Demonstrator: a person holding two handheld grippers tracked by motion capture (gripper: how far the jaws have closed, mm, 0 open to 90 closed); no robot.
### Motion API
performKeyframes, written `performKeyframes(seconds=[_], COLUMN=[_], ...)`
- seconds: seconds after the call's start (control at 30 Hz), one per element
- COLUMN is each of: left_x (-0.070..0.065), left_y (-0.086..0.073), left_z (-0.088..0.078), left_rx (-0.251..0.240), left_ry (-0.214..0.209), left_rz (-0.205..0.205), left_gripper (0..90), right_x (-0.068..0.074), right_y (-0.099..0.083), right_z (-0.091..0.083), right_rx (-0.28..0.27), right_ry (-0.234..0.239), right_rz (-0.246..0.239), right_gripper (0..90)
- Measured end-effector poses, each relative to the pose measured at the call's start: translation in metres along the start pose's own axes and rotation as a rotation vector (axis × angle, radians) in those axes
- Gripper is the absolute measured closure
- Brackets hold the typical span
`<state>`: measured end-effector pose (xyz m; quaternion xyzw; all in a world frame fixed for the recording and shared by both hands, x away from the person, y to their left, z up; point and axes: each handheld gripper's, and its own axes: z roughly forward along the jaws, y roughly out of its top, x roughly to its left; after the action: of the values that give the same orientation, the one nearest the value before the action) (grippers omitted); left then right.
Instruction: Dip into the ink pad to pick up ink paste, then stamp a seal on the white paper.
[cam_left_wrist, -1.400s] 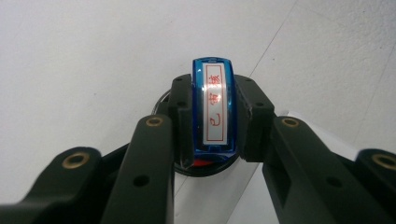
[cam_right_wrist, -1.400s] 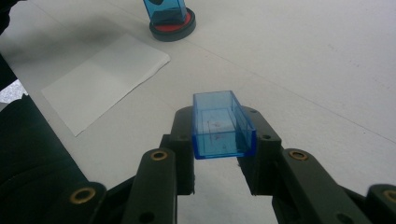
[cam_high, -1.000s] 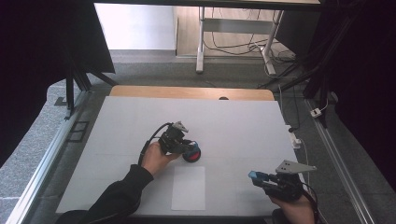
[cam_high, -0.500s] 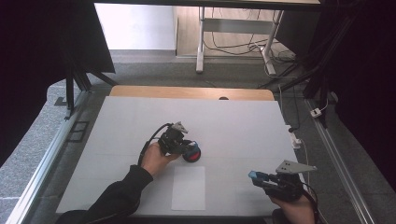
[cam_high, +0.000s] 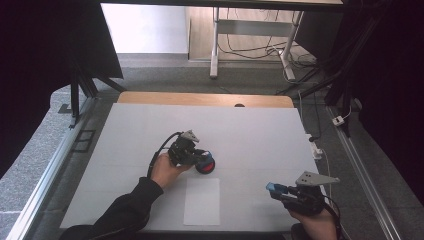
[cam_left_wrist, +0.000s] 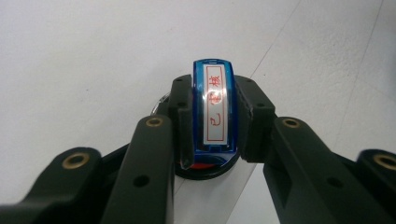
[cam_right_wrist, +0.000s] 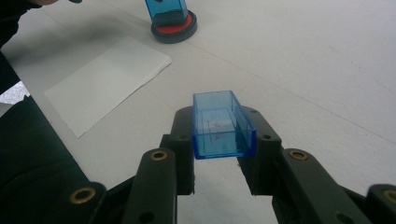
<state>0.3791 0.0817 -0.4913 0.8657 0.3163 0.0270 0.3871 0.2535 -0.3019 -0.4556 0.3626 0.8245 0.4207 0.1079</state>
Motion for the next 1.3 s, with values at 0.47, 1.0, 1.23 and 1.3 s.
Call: performKeyframes(seconds=[0.47,1.0,1.23,1.3], left_x=[-0.008,-0.018,-0.02,-0.021], left_y=[0.005,0.005,0.005,0.005], left_z=[-0.016,-0.036,-0.042,-0.044], left_rx=[-0.046,-0.077,-0.082,-0.083], left_ry=[-0.009,-0.012,-0.023,-0.029], left_rz=[0.029,0.064,0.055,0.054], left_gripper=[70.5,70.5,70.4,70.4], right_x=[0.0,0.0,0.0,0.0], right_y=[-0.001,-0.001,-0.001,-0.001], right_z=[-0.001,-0.002,-0.002,-0.002], right_rx=[-0.004,-0.006,-0.007,-0.008], right_ry=[-0.001,0.001,0.002,0.002], right_rz=[-0.003,-0.002,0.001,-0.001], right_gripper=[68.6,68.5,68.5,68.5])
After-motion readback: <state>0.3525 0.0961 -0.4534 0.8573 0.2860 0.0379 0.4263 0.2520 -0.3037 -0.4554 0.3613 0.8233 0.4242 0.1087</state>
